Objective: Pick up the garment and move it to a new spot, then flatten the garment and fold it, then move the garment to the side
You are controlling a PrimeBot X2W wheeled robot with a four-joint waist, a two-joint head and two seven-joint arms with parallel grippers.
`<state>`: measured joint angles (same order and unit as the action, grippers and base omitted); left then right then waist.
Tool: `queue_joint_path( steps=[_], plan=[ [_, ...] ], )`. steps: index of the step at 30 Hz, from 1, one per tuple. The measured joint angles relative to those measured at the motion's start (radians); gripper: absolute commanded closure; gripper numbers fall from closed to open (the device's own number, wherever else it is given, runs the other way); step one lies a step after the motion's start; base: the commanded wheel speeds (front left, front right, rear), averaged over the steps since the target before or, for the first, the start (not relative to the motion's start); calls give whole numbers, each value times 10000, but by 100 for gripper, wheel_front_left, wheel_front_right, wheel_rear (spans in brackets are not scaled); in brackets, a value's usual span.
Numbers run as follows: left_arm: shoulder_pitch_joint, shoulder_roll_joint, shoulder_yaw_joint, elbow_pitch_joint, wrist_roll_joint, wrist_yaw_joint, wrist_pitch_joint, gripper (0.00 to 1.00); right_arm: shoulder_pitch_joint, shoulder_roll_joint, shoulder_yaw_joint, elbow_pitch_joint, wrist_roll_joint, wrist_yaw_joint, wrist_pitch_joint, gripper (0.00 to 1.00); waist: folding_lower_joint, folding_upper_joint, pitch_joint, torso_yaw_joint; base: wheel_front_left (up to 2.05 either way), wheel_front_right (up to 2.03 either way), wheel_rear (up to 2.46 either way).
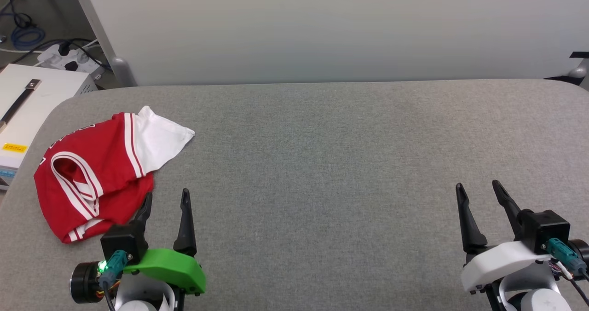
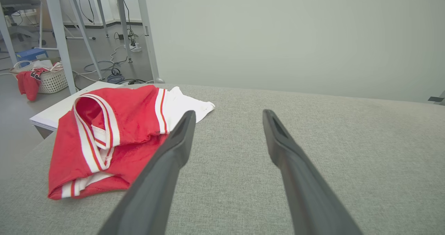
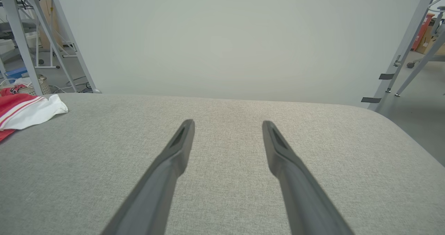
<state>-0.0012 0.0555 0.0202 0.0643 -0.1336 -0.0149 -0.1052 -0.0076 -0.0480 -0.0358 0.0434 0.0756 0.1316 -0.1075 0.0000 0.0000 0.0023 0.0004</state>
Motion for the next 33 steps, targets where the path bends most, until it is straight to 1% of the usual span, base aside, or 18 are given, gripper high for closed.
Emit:
queue_joint_path(
  steps=[33],
  plan=[
    [0,0,-67,598,-840,-178,-688,0,-4,0,-71,443,441,0,-650,0,0,0,80,-9,0,0,0]
  ],
)
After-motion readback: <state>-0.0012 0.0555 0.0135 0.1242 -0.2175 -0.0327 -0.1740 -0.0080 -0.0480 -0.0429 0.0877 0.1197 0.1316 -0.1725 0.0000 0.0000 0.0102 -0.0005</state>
